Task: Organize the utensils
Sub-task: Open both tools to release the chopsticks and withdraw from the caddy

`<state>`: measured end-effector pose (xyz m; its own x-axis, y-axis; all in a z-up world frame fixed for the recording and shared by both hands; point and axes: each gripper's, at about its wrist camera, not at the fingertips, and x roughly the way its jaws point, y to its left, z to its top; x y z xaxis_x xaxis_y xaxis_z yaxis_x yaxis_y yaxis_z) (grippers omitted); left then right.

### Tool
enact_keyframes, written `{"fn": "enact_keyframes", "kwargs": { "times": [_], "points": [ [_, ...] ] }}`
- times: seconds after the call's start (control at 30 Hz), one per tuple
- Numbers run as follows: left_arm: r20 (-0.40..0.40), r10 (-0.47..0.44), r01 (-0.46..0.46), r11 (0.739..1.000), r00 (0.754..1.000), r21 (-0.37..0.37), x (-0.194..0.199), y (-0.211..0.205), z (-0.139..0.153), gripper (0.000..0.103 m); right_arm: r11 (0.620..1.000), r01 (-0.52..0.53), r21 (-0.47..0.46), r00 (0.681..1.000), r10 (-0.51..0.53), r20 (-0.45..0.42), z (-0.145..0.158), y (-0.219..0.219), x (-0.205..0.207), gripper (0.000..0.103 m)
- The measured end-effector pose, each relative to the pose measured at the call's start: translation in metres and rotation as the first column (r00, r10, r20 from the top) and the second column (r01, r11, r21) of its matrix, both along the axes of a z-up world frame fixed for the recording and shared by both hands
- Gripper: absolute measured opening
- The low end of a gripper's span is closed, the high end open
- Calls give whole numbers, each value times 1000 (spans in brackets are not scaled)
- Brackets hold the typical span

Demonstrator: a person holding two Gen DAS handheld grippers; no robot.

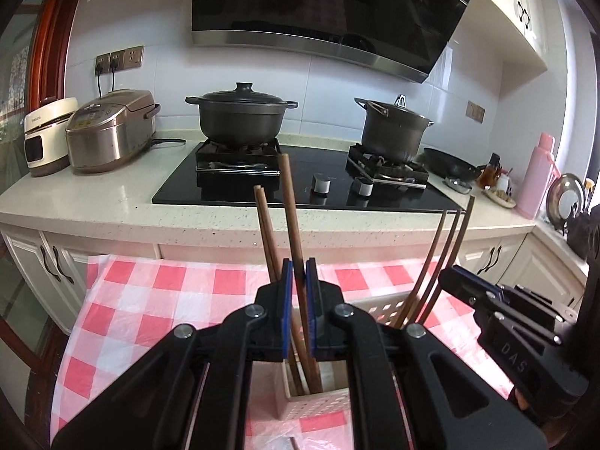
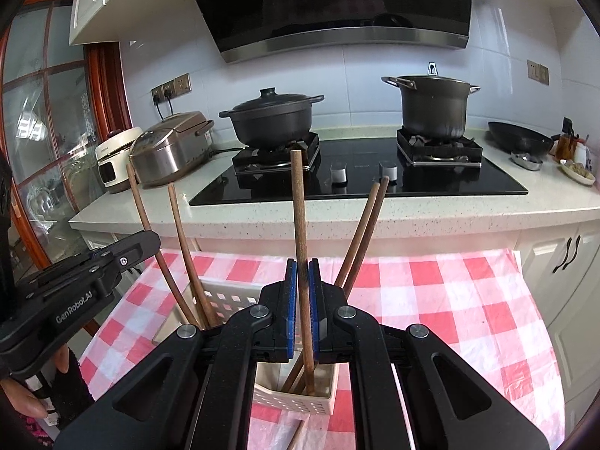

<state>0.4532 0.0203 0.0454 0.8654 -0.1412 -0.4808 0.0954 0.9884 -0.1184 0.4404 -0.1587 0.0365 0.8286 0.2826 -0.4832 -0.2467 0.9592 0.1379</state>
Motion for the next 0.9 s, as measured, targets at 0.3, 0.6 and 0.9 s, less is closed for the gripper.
{"fn": "enact_keyframes", "kwargs": {
  "times": [0.3,0.6,0.9],
  "points": [
    [14,9,-10,999,1000,35,-13,-1,1,25,1000,-7,-7,1000,7,1,2,-3,-7,10],
    [111,46,-56,994,993,92,-77,7,20,70,997,-68,21,996,67,60,23,-14,-65,39],
    [90,57,-67,991,994,116,-140,9,-14,95,996,-79,32,996,78,46,0,-23,-121,48]
  ]
}}
